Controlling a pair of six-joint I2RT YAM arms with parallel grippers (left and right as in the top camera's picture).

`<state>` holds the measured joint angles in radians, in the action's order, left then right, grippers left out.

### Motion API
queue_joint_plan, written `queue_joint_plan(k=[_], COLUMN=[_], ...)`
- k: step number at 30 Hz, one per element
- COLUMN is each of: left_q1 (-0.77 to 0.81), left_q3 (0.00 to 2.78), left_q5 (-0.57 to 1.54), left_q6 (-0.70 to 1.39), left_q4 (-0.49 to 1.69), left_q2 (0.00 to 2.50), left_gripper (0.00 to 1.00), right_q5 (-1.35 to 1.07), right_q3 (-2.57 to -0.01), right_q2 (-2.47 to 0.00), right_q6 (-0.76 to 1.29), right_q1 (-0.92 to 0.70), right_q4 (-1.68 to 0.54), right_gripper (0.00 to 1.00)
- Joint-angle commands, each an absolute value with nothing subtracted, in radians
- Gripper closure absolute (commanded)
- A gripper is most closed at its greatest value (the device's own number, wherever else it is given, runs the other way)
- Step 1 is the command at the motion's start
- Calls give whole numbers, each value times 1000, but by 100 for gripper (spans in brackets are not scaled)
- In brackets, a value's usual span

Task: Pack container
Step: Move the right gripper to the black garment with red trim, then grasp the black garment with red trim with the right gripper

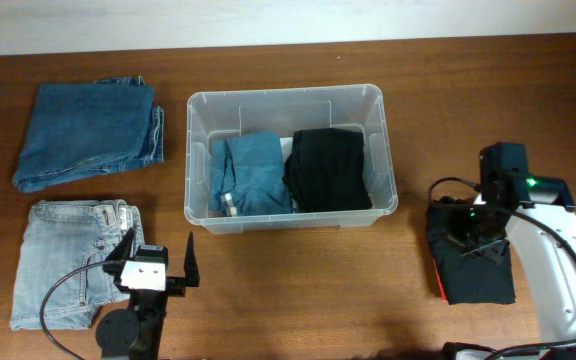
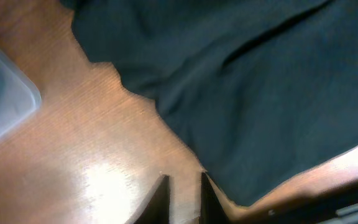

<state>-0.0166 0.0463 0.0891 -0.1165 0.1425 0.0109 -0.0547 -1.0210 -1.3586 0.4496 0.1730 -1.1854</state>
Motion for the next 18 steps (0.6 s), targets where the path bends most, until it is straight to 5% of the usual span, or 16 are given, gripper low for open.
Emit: queue_joint_plan(k=[1, 18], left_q1=[-22, -22], left_q3=[40, 40], left_q5=[82, 82], left_q6=[-133, -133], left_q4=[142, 142], left_q2=[6, 6], left_gripper=[1, 1], right_q5=[-55, -132], right_q3=[-991, -768], right_q2=[-1349, -1473], right_q6=[462, 462], right_q1=[239, 329], right_q4=[-1159, -824], right_gripper=[96, 96])
